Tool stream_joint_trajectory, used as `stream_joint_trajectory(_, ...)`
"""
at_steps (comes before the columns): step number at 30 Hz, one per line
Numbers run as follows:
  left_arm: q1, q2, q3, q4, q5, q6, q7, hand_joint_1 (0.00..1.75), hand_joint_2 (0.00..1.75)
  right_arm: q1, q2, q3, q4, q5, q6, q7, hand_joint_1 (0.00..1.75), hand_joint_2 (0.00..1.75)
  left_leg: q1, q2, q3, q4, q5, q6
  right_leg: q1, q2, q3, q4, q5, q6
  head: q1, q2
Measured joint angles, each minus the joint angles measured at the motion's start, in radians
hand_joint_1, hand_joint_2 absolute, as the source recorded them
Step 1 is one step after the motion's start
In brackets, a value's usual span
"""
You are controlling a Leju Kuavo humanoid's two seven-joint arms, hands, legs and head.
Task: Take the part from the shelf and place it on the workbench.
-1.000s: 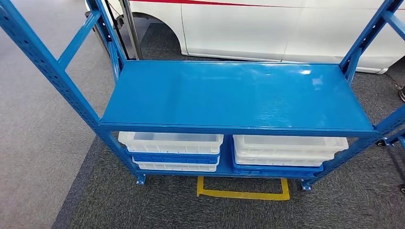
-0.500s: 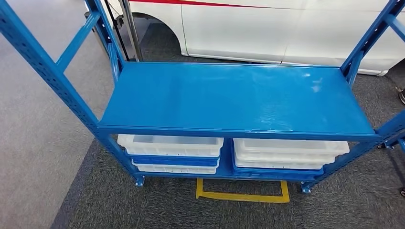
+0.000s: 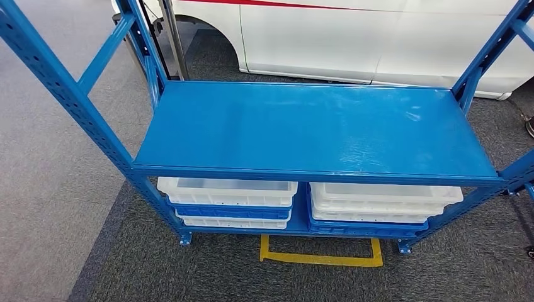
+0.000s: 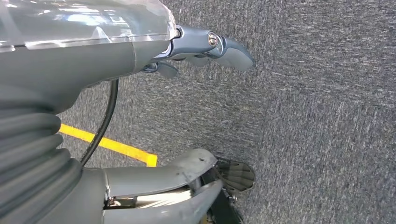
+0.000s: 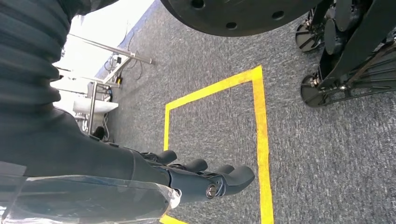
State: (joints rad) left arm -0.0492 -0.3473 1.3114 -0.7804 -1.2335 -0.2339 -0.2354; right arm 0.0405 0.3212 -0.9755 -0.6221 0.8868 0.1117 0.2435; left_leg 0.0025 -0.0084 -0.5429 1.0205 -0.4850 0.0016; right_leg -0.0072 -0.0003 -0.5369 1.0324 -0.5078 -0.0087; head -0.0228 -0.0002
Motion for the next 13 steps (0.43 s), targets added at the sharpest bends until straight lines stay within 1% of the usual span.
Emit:
stream_joint_trajectory(3, 0.006, 0.000, -0.022, -0.003, 0.023, -0.003, 0.003, 0.00, 1.75, 0.000, -0.002, 0.014, 0.001, -0.025, -0.004, 0.012, 0.00, 1.75, 0.000, 0.000, 0.000, 0.000, 0.000, 0.000, 0.000, 0.000, -0.001, 0.000, 0.000, 0.000, 0.000, 0.000)
stream_joint_trajectory(13, 0.036, 0.027, -0.208, 0.007, 0.208, 0.029, 0.037, 0.00, 1.75, 0.004, -0.021, 0.141, 0.013, -0.158, -0.023, -0.015, 0.00, 1.75, 0.002, 0.001, 0.001, 0.000, 0.000, 0.000, 0.001, 0.001, -0.001, 0.000, 0.000, 0.000, 0.000, 0.000)
